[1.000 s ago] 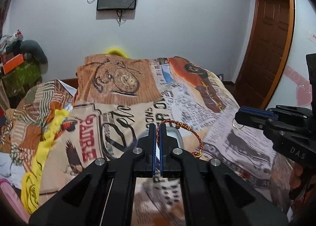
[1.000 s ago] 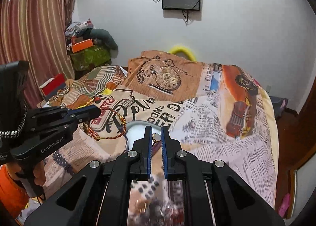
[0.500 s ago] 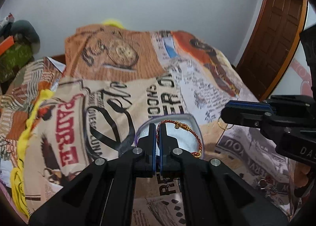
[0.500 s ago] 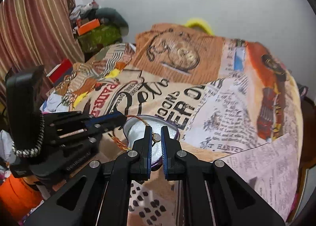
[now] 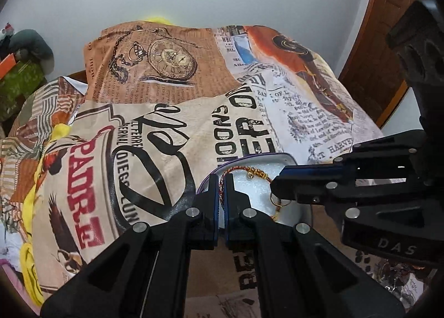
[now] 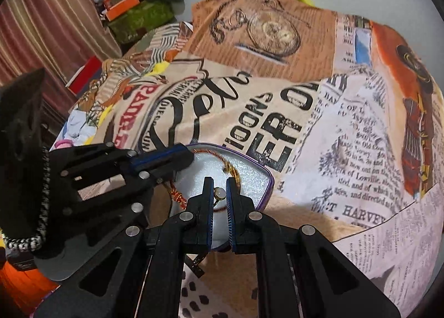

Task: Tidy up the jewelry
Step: 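Carry both items into the heart tin and open both tools, then move both open tools back to the jewelry pile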

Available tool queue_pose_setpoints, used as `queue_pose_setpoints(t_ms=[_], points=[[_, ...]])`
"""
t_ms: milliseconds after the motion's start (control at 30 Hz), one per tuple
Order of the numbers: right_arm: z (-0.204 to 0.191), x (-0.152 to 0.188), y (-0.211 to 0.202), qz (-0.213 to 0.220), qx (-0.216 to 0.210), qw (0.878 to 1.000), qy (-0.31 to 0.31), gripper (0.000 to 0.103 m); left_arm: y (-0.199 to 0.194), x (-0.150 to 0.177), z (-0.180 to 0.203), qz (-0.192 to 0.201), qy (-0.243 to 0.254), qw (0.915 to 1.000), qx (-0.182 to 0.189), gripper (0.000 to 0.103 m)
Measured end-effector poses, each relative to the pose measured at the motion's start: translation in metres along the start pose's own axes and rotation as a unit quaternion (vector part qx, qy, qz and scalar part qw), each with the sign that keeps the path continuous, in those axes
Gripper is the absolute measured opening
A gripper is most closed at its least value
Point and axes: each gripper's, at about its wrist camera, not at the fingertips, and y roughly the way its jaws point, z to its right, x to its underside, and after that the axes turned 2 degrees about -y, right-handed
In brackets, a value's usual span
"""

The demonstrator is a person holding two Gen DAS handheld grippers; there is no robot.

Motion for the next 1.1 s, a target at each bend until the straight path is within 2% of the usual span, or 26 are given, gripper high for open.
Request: queue_pose_setpoints(t_ms=[233, 333, 500, 633, 900, 1033, 1100], points=[[0.002, 0.0, 0.01, -0.021, -0.011, 1.0, 0.005, 0.008, -0.002, 0.002, -0.002, -0.005, 0.005, 0.9999, -0.008, 0.002], [0.002, 0.0, 0.012, -0.028, -0.009, 1.0, 0.004, 0.008, -0.008, 0.004, -0.006, -0.005, -0.003, 1.0, -0.006, 0.003], [-0.004, 0.0, 0.014, -0.038, 0.007, 0.999, -0.013, 0.01, -0.022, 0.005, -0.007, 0.006, 0.003, 0.9997, -0.025, 0.004], [-0.004, 0.001, 0.009, -0.034, 0.008, 0.999, -0.007, 0.017, -0.035, 0.008, -0.007, 0.011, 0.005, 0.9996, -0.025, 0.012], [-0.004, 0.01, -0.025, -0.005, 0.033, 0.999, 0.005, 0.025, -0.058, 0.016, -0.005, 0.012, 0.008, 0.9996, -0.024, 0.015], [-0.009, 0.018, -0.047, 0.016, 0.048, 0.999, 0.007, 0.037, -0.076, 0.021, 0.0, 0.02, 0.009, 0.9994, -0.025, 0.029], [-0.013, 0.022, -0.058, 0.03, 0.064, 0.998, 0.004, 0.041, -0.085, 0.024, 0.004, 0.025, 0.012, 0.9993, -0.024, 0.031]])
